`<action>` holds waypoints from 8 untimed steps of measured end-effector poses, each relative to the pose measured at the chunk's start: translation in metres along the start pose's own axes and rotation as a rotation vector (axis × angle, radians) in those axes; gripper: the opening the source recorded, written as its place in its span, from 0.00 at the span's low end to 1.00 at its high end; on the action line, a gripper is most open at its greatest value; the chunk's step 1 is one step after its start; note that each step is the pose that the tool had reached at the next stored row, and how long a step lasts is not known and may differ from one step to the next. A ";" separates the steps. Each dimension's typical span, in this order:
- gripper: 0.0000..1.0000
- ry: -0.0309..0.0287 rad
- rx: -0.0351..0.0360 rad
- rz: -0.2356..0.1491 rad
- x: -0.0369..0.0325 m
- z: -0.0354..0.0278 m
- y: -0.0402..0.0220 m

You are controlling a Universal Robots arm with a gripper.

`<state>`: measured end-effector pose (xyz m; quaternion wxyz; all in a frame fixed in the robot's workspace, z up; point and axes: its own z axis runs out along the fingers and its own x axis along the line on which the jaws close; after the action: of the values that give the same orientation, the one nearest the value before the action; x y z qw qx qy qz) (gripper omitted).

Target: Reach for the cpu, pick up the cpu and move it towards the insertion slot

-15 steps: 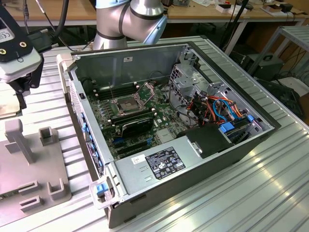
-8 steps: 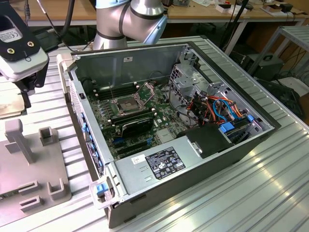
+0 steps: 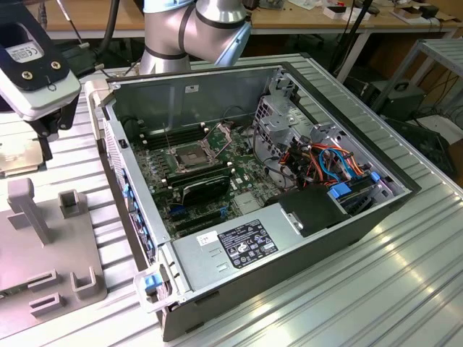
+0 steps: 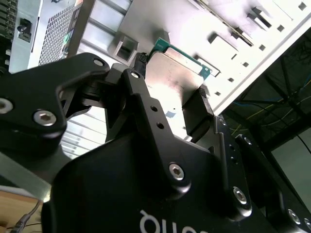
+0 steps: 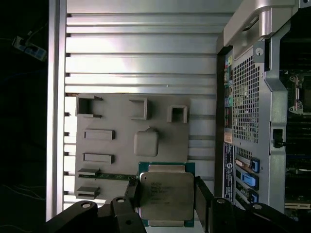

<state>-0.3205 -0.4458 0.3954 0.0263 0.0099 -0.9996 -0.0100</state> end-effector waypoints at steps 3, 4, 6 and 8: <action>0.55 0.0000 0.0000 0.000 -0.0033 -0.0002 0.0000; 0.55 0.0000 0.0000 0.000 -0.0045 -0.0002 -0.0001; 0.55 0.0000 0.0001 0.000 -0.0066 -0.0004 -0.0001; 0.55 0.0000 0.0000 0.000 -0.0085 -0.0004 -0.0001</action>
<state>-0.3120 -0.4457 0.3954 0.0262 0.0099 -0.9996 -0.0100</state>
